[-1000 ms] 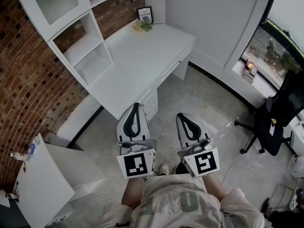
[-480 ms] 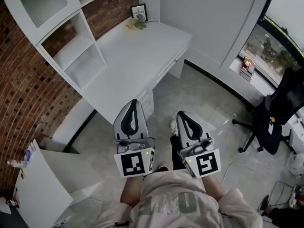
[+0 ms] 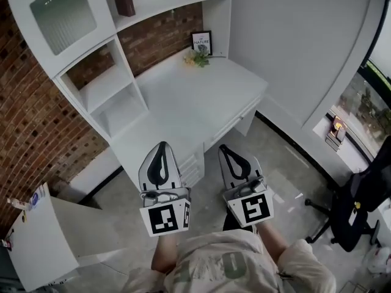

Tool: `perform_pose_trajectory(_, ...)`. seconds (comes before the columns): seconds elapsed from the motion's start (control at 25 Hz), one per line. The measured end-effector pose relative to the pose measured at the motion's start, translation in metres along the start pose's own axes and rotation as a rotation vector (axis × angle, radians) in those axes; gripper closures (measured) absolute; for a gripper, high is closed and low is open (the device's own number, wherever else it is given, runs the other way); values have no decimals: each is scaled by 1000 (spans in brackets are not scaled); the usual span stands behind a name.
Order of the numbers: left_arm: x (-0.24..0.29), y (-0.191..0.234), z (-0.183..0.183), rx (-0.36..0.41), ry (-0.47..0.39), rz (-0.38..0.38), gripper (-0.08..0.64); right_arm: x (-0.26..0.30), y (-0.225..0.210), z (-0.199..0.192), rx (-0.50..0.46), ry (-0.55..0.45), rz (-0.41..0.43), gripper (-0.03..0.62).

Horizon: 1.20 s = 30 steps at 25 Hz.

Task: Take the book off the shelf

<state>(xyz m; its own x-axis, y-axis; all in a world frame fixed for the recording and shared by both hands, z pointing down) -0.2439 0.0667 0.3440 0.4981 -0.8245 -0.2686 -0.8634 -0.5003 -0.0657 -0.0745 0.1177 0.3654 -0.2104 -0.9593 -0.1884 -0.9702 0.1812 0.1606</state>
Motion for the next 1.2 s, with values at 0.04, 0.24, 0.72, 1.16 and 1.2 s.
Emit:
perform_pose_trajectory(0.04, 17, -3, -1, 3, -4, 20, 548, 13, -16, 0, -8, -7, 15, 575)
perform_pose_trajectory(0.24, 91, -21, -3, 12, -6, 104, 548, 78, -86, 2, -5, -50, 102, 574)
perform_pose_trajectory(0.72, 226, -59, -28, 55, 36, 216, 548, 158, -225, -34, 45, -72, 164, 574)
perform_pose_trajectory(1.16, 306, -86, -38, 90, 109, 170, 548, 194, -286, -57, 175, -66, 146, 574)
perform_pose_trajectory(1.2, 311, -87, -41, 88, 119, 165, 548, 196, -289, -58, 183, -72, 142, 574)
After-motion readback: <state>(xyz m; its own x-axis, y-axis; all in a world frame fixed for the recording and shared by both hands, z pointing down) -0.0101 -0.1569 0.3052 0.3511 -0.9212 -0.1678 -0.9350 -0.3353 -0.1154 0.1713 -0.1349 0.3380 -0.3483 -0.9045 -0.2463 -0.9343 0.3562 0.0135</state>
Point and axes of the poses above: the fingertips, and each gripper's own axes: x forward along the fingers, y to its left, z out of its top, the point moved 6 cm from there along -x, backward along the fingers, and after that the axes turned 2 degrees about -z, right-handed, at the moved point
